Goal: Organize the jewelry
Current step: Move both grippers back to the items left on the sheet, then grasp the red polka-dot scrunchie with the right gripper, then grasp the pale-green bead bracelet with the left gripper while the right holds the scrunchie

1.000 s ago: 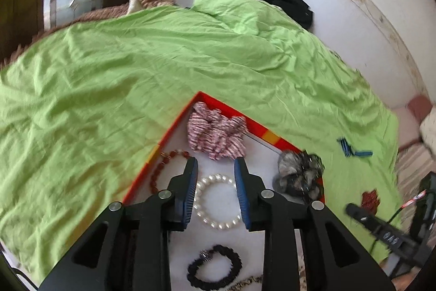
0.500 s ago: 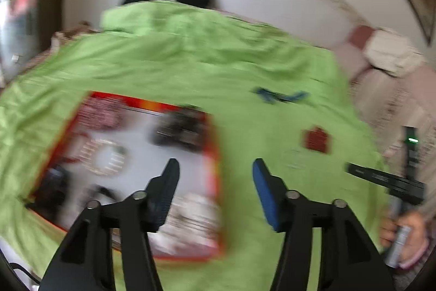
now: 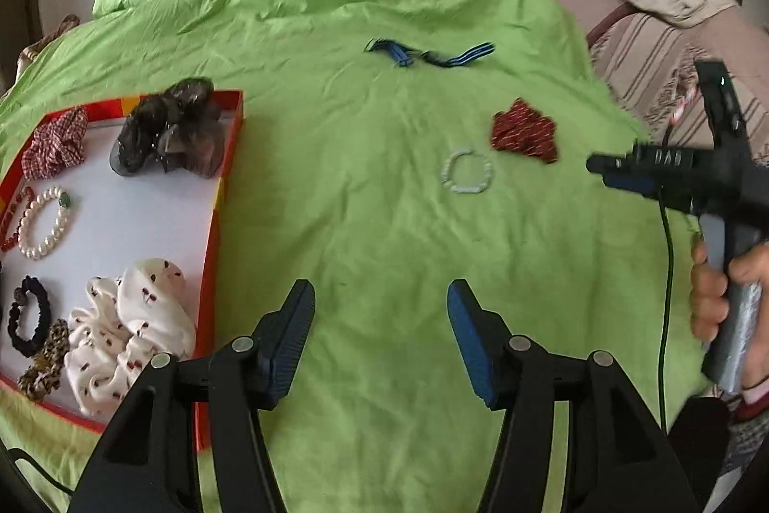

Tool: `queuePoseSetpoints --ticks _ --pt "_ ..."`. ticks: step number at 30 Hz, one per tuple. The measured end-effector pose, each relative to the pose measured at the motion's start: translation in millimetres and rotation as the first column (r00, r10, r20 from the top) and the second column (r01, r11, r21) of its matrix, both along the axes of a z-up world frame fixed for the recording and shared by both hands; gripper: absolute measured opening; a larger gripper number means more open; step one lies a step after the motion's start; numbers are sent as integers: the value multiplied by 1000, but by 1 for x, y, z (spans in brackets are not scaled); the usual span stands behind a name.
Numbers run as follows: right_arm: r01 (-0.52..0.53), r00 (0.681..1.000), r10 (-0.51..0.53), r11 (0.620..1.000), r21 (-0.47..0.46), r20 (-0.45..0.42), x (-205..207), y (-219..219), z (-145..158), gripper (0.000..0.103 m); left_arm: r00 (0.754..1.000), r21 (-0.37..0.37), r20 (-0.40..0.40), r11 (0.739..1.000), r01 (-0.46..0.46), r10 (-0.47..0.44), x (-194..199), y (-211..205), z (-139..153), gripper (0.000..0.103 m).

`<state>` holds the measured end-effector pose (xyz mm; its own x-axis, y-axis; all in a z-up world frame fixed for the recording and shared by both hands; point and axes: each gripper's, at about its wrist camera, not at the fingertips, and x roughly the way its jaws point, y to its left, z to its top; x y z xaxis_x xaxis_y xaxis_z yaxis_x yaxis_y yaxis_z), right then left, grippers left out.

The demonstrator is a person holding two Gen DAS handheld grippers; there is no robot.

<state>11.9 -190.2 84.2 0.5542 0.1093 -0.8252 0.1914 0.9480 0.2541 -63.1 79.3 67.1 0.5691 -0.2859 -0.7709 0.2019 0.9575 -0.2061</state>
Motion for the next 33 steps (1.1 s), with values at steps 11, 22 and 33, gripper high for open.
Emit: queuePoseSetpoints --ticks 11,22,33 --pt "78 996 -67 979 -190 63 82 5 -14 63 993 72 15 991 113 -114 4 -25 -20 56" --pt "38 999 -39 999 -14 -27 47 -20 -46 9 992 72 9 989 126 -127 3 -31 -21 56" --pt "34 997 -36 999 42 69 -44 -45 -44 23 990 13 -99 994 105 -103 9 -41 -11 56"
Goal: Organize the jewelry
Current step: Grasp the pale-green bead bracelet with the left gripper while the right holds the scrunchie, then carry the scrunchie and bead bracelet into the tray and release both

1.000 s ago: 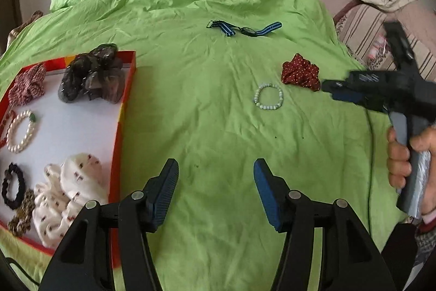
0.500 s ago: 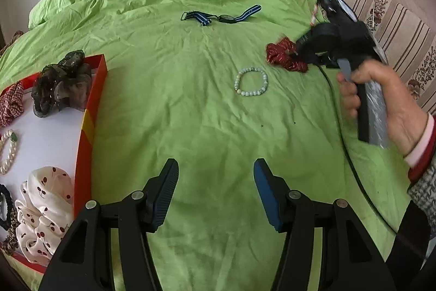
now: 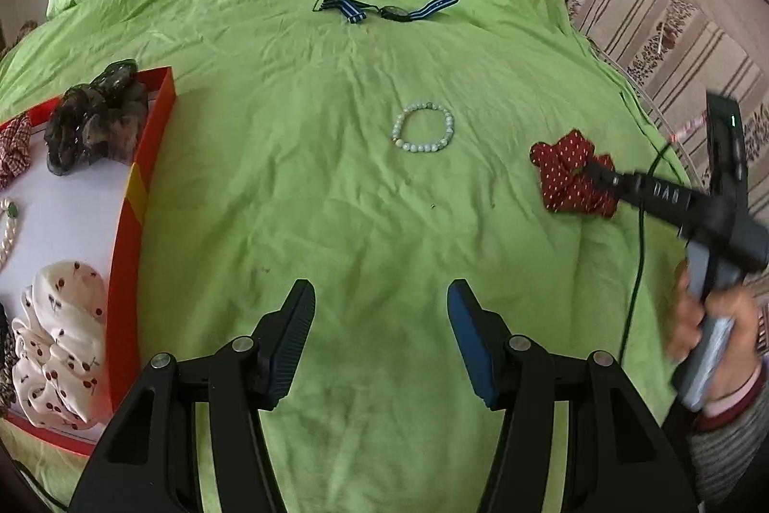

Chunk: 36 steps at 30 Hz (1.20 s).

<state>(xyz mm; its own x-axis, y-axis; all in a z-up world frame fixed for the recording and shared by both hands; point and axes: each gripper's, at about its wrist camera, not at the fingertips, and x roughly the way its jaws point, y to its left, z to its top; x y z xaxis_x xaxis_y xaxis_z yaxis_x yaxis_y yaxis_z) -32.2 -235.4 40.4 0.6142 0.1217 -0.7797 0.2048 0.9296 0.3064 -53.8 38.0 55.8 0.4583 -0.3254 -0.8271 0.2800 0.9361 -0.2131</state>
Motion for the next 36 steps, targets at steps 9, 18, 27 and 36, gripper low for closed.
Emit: queuePoseSetpoints --ticks 9,18,27,36 --pt "-39 999 38 994 106 14 7 -8 -5 29 999 15 -24 999 -44 44 76 -51 4 43" --pt "-37 999 36 982 186 8 11 -17 -10 29 993 96 -97 994 -56 66 132 -70 -27 43" --pt "-44 999 47 985 169 -13 19 -13 -17 29 1000 202 -10 979 12 -10 134 -103 -37 31" --pt "-56 998 55 993 105 6 17 -7 -14 17 999 86 14 996 38 -40 104 -97 -9 5"
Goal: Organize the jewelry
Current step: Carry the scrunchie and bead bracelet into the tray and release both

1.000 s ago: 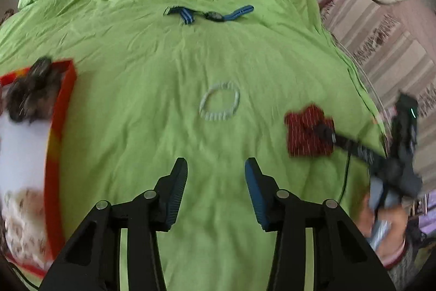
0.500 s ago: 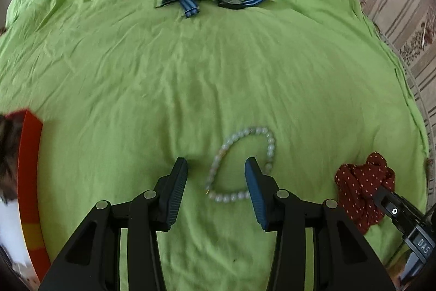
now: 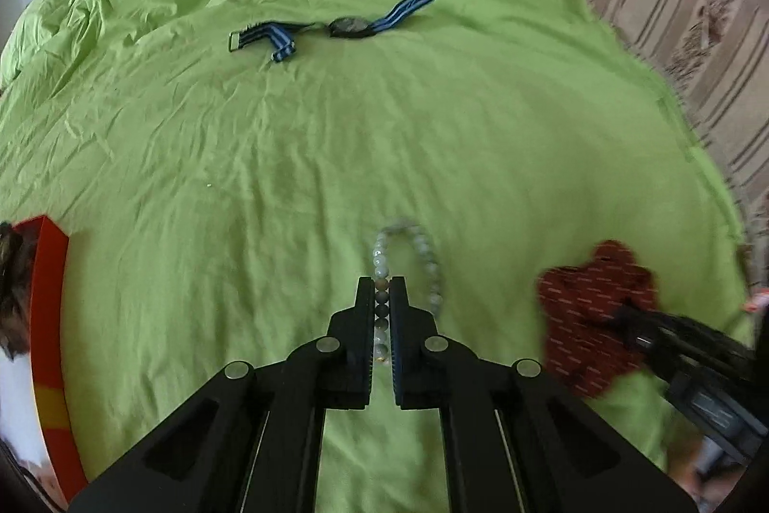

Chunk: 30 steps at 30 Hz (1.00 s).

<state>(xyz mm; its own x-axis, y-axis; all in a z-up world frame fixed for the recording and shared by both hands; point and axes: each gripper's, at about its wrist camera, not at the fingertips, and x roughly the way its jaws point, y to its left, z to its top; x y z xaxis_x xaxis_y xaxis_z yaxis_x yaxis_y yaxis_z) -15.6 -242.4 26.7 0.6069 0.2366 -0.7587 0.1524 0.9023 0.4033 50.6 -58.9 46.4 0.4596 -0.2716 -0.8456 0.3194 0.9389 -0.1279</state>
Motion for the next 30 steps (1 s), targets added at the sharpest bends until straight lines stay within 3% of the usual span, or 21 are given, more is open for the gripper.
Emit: queuePoseSetpoints --ticks 7,12,20,25,30 --pt "-10 997 10 1000 -1 78 -15 8 16 11 998 -134 54 991 18 -11 -51 38 56 5" --pt "-30 994 33 999 -28 101 -29 28 22 10 994 -206 104 979 2 20 -87 90 91 5" --pt "-117 985 127 989 -89 118 -49 81 45 10 980 -213 127 969 -124 153 -108 190 103 5" --pt "-193 970 204 977 -90 133 -49 127 69 10 958 -277 70 928 -248 276 -97 263 89 5" --pt "-286 948 292 956 -66 127 -28 186 87 10 934 -382 10 864 -327 358 -81 318 73 5"
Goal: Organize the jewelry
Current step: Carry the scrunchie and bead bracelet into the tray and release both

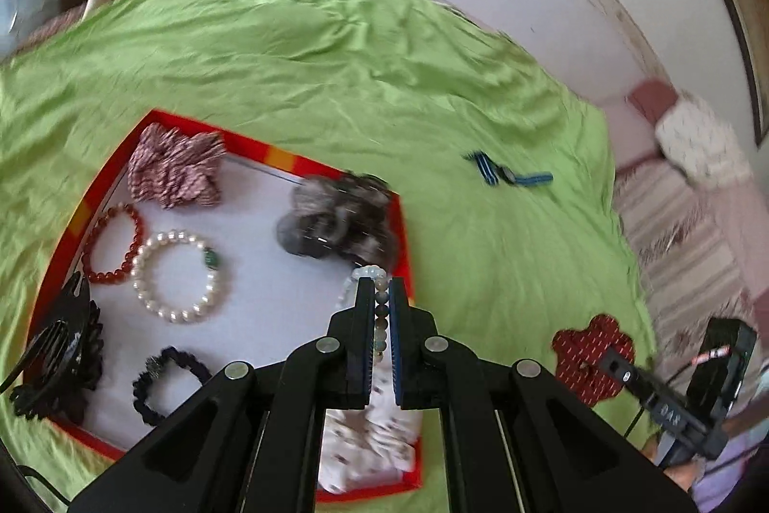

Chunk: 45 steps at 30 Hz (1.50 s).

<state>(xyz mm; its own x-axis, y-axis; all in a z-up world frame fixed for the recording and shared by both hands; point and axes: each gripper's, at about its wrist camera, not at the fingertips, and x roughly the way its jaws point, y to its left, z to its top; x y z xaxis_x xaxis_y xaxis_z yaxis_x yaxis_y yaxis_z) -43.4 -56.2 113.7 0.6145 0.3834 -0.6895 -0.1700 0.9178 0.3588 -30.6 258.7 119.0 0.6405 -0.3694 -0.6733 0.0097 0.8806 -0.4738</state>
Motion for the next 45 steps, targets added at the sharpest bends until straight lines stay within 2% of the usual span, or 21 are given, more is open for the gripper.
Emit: queuePoseSetpoints --ticks 3,5,8,10,12,14,17,21,22,24,25,28,30,33,37,40,42,45 --pt "-49 998 50 998 34 -35 18 38 0 10 1000 -94 -13 996 -13 12 8 19 -11 5" --pt "-79 995 81 996 46 -56 30 64 -3 10 1000 -162 -4 987 10 -11 12 26 -16 5" --pt "-131 989 133 991 33 -71 44 105 -9 10 999 -212 -12 976 42 -45 21 29 -24 5" --pt "-157 984 158 987 20 -85 53 127 -15 10 998 -162 -56 987 20 -29 28 29 -34 5" --pt "-183 977 182 983 1 -114 63 152 -27 10 995 -33 -99 999 -33 29 35 31 -43 5" --pt "-198 972 192 980 -31 -134 70 169 -37 10 989 49 -126 996 -69 74 39 35 -50 5" --pt "-215 967 201 973 -78 -159 77 189 -52 10 983 110 -144 989 -95 111 40 42 -57 5" --pt "-211 970 182 959 -190 -158 83 201 -66 13 984 93 -142 991 -97 110 38 47 -59 6" --pt "-206 972 176 957 -206 -155 83 201 -67 14 985 77 -136 992 -95 105 38 48 -58 10" --pt "-196 974 167 960 -200 -155 83 196 -66 26 987 39 -120 994 -103 107 35 51 -54 29" --pt "-191 975 163 963 -191 -154 83 195 -64 33 988 23 -108 994 -111 112 32 53 -52 42" --pt "-182 978 161 968 -172 -130 80 186 -51 46 991 -36 -69 993 -116 113 25 56 -42 45" --pt "-178 981 161 969 -171 -109 77 182 -42 49 993 -57 -49 992 -113 110 21 56 -38 46" --pt "-172 984 160 972 -160 -85 70 176 -28 51 990 -18 -30 990 -139 138 13 57 -32 47" --pt "-209 976 195 965 -156 -100 63 181 -27 51 974 96 -1 969 -226 227 6 60 -25 48" --pt "-248 965 225 948 -200 -132 60 195 -37 39 961 158 43 948 -277 273 1 66 -18 48" --pt "-248 966 223 945 -215 -132 60 202 -40 39 954 184 83 936 -300 289 -2 69 -13 52" --pt "-235 970 216 953 -191 -116 58 199 -33 39 940 241 135 909 -339 314 -5 69 -7 63"
